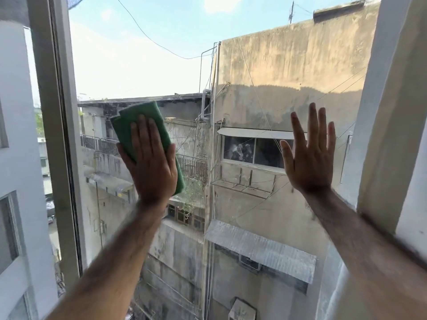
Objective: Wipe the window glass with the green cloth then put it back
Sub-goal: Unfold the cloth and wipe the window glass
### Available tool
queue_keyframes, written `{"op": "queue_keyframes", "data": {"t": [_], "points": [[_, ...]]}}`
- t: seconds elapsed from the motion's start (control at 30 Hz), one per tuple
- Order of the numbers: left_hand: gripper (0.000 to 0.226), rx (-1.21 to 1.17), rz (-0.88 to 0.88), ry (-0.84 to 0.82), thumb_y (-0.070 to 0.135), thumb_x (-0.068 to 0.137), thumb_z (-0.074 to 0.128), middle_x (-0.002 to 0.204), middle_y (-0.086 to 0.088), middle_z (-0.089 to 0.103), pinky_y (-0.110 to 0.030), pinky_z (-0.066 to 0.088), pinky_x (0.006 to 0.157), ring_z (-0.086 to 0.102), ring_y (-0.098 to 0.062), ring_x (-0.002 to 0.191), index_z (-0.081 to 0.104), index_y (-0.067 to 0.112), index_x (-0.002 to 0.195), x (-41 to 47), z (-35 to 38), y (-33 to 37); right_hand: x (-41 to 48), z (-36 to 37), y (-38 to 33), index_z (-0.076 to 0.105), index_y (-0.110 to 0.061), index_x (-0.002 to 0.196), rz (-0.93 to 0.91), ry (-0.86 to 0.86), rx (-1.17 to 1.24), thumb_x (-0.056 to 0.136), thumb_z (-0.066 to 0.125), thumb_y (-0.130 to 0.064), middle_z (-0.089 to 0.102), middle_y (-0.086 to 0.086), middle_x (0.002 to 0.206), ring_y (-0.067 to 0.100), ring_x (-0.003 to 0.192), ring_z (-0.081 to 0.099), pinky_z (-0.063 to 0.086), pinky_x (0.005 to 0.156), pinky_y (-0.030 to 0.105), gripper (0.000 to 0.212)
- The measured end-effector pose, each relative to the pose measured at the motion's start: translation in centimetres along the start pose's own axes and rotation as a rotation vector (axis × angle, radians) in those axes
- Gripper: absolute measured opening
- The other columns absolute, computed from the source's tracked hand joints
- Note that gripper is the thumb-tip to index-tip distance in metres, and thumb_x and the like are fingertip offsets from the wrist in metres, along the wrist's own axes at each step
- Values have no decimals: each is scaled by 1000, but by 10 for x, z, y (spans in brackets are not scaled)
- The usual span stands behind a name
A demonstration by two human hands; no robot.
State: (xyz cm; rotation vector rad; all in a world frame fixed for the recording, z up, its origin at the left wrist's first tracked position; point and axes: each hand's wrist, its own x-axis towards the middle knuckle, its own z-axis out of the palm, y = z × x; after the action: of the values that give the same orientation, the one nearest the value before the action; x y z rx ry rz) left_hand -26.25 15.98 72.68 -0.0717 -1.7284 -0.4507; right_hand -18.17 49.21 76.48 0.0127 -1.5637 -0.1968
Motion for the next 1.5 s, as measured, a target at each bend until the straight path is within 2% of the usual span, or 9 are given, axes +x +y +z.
{"op": "queue_keyframes", "data": {"t": [0.17,0.37,0.5,0.63,0.9,1.07,1.23,1.4,1.5], "points": [[79,-87,-253,90,62,107,11,170,-12,28,-63,22,125,24,-29,158,28,8,161,77,-4,84,-1,2,-1,29,-19,170,4,0,-18,115,40,-45,22,21,179,38,168,16,15,137,57,62],[75,-110,597,-35,60,109,28,173,-11,21,-62,12,128,16,-31,160,15,11,164,-9,16,154,1,0,0,34,-18,169,14,-8,-11,116,40,-47,25,23,177,40,167,21,17,136,59,61],[75,-14,834,-126,58,109,31,175,-8,9,-59,9,129,8,-27,162,12,13,165,-84,24,99,0,-2,1,29,-21,170,7,-28,0,116,35,-46,22,20,179,38,168,17,17,136,59,60],[68,3,723,-123,51,109,39,172,-6,23,-62,22,127,19,-27,160,22,15,164,-96,11,32,0,-4,0,30,-21,170,17,-32,12,116,35,-42,22,20,179,38,168,17,17,136,59,58],[70,-97,-162,21,55,109,27,171,-11,26,-67,22,123,22,-30,159,25,9,162,30,-1,82,0,-5,-2,30,-19,170,24,-48,3,116,34,-42,21,21,179,38,168,17,18,135,61,59],[70,-158,344,-35,55,110,30,172,-9,25,-66,16,126,18,-30,160,24,11,163,-24,11,126,-1,-1,3,24,-23,172,11,-33,2,116,34,-43,19,19,180,36,169,14,18,136,60,60],[72,-42,679,-132,55,109,36,175,-4,15,-65,11,128,11,-25,162,14,17,166,-101,24,59,-2,3,4,18,-28,173,10,-12,-1,116,33,-44,16,16,181,33,170,11,13,138,55,61],[70,5,584,-159,46,106,48,170,-8,28,-68,17,125,20,-29,159,23,16,164,-123,9,-50,-2,3,2,18,-28,173,8,-17,5,116,33,-44,16,17,181,33,170,11,12,138,54,61],[67,-29,211,-127,41,107,40,170,-14,23,-70,18,125,21,-34,158,21,8,162,-92,-5,-78,-3,3,0,21,-25,172,9,1,10,116,34,-42,19,19,180,35,169,14,14,137,56,61]]}}
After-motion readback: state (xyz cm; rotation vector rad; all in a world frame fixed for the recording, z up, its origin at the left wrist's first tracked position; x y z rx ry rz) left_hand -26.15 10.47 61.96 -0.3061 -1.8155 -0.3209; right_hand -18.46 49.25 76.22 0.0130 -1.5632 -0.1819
